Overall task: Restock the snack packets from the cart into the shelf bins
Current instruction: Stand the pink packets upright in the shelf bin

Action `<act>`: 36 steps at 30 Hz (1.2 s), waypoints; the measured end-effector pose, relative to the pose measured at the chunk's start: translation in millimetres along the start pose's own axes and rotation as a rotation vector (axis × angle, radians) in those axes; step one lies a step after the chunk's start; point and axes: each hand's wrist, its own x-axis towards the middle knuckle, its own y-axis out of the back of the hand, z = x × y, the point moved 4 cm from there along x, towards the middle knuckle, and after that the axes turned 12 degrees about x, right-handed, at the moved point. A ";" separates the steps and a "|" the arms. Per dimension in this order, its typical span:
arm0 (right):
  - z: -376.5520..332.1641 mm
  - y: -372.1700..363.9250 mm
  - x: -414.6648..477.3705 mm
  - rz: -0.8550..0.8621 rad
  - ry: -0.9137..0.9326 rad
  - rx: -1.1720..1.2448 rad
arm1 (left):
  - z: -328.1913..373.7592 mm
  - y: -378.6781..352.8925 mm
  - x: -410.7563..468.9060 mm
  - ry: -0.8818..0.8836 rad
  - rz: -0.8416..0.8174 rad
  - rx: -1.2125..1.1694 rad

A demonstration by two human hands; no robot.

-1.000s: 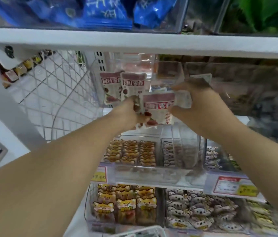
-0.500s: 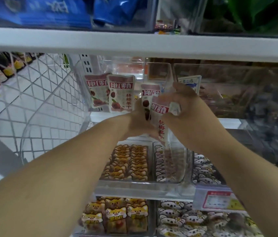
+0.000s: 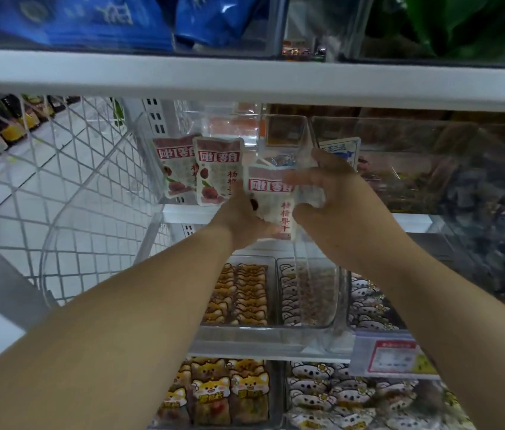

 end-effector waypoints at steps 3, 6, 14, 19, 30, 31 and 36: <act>3.4 2.8 -2.0 0.092 0.051 0.053 | -22.2 1.0 19.0 0.106 0.045 0.047; 16.0 6.7 -8.5 0.289 -0.015 0.483 | -10.7 4.8 13.9 0.148 0.129 0.149; 53.6 -1.2 -18.1 0.269 -0.317 0.852 | 0.3 17.7 9.2 0.152 0.106 0.279; 49.5 4.9 -16.5 0.251 -0.251 0.723 | -12.7 16.8 11.8 0.107 0.145 0.123; 37.0 13.5 -15.3 0.277 0.050 0.454 | 6.8 14.7 8.6 0.286 0.225 0.575; 36.3 13.3 -15.5 0.269 0.056 0.457 | 6.2 14.4 9.2 0.280 0.236 0.593; 35.7 11.9 -14.9 0.259 0.068 0.471 | 6.8 10.4 13.4 0.284 0.234 0.655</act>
